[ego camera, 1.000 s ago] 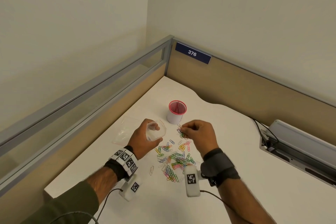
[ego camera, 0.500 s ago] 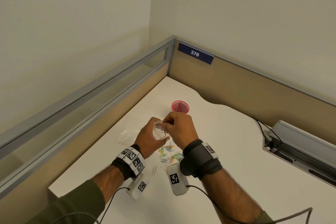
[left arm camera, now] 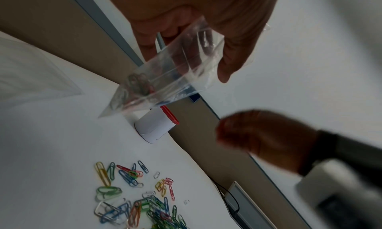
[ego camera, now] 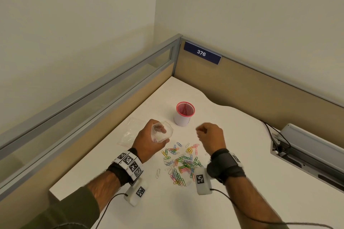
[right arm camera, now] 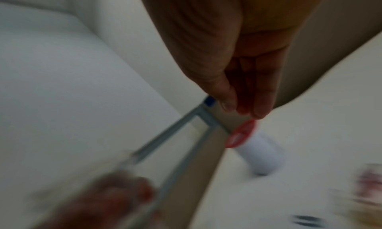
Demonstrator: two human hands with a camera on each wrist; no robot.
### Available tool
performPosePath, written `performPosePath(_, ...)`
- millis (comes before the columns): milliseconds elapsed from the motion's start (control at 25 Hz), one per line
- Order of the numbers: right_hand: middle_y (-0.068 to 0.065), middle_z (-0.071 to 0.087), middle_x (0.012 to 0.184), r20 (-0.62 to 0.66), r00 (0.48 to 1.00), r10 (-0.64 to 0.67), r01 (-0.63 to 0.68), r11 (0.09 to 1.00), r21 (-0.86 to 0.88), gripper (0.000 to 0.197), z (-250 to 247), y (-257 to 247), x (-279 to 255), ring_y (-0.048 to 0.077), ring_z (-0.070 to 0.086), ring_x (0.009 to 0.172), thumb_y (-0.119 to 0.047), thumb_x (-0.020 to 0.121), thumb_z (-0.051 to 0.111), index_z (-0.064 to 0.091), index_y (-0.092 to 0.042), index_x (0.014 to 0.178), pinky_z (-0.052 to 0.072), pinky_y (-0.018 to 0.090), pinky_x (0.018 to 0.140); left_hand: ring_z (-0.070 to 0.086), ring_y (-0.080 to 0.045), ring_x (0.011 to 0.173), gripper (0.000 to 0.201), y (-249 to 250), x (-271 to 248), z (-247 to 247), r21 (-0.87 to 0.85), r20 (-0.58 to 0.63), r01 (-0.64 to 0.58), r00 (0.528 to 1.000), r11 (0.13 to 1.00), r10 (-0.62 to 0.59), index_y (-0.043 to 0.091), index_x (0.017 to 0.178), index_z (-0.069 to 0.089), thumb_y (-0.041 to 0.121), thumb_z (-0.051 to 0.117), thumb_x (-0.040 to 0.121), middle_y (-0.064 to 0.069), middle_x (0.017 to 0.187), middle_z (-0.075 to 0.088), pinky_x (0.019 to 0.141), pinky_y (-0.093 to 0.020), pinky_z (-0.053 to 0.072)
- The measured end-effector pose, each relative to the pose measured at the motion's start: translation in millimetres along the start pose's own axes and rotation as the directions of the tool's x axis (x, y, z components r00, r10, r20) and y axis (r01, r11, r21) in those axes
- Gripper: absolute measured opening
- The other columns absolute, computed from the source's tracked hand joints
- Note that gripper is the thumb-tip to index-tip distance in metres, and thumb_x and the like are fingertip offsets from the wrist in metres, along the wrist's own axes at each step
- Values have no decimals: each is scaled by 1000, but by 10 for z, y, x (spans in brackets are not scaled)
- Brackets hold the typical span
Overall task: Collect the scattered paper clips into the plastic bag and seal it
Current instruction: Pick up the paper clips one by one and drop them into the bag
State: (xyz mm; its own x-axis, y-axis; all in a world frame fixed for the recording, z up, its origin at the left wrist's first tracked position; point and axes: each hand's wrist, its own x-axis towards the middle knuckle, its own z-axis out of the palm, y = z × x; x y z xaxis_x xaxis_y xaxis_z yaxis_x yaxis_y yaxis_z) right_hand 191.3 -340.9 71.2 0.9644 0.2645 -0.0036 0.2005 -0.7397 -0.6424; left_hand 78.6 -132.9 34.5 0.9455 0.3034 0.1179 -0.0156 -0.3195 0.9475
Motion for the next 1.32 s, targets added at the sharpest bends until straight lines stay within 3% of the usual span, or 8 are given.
performPosePath(160, 11, 48, 144, 180, 931, 319, -251, 914, -319, 42, 249, 849, 46, 26, 45, 132, -9, 93, 48, 49, -10, 135, 33, 35, 112, 62, -6, 103, 45, -24, -30, -90, 7, -29, 10, 1000, 1000, -10, 19, 107, 51, 15, 83, 75, 5, 103, 67, 85, -2, 42)
performPosePath(280, 11, 17, 159, 306, 887, 346, -190, 877, -442, 62, 469, 997, -93, 26, 24, 145, -11, 93, 45, 19, -9, 149, 24, 36, 119, 61, -8, 105, 45, -51, -25, -124, 14, -37, 25, 999, 1000, -24, 18, 109, 51, 16, 83, 76, 4, 105, 67, 88, -7, 43)
performPosePath(400, 12, 7, 160, 330, 901, 280, -97, 873, -477, 66, 702, 930, -285, 28, 16, 147, -9, 90, 45, 14, -8, 149, 24, 42, 119, 61, -9, 107, 46, -74, -13, -131, 13, -43, 40, 998, 999, -39, 18, 109, 51, 15, 83, 76, 4, 105, 66, 89, -9, 43)
performPosePath(640, 5, 23, 158, 309, 925, 221, -92, 920, -381, 55, 746, 801, -266, 22, 26, 144, -12, 96, 41, 25, -13, 149, 22, 34, 119, 60, -7, 108, 46, -40, 29, -87, 15, -30, 43, 999, 999, -42, 17, 110, 51, 15, 83, 76, 6, 105, 66, 91, -12, 42)
performPosePath(840, 8, 54, 137, 273, 949, 156, -55, 937, -344, 35, 686, 711, -218, 25, 52, 124, -14, 96, 43, 53, -14, 130, 39, 32, 106, 61, -10, 109, 47, -10, 31, -106, 29, -21, 42, 999, 999, -41, 19, 111, 50, 17, 82, 77, 5, 107, 66, 90, -10, 41)
performPosePath(1000, 10, 48, 138, 294, 936, 193, -82, 932, -352, 40, 618, 726, 92, 27, 46, 127, -9, 92, 47, 51, -14, 132, 38, 35, 109, 60, -10, 109, 44, 6, 24, -134, 38, -8, 48, 999, 998, -47, 18, 109, 51, 18, 82, 77, 5, 107, 65, 90, -9, 39)
performPosePath(1200, 9, 47, 125, 447, 888, 106, 157, 845, -511, 32, 831, 704, -10, 28, 46, 118, -16, 92, 49, 56, -14, 122, 46, 36, 100, 59, -7, 108, 43, 20, 44, -162, 38, -30, 51, 998, 998, -49, 18, 108, 51, 19, 81, 78, 5, 106, 66, 89, -7, 38)
performPosePath(1320, 8, 55, 115, 433, 899, 72, 153, 873, -464, 27, 766, 708, -177, 26, 54, 110, -27, 95, 48, 62, -15, 115, 48, 35, 94, 60, -3, 107, 42, 2, 45, -145, 24, -49, 42, 998, 999, -41, 18, 109, 52, 17, 81, 78, 7, 104, 66, 89, -7, 39)
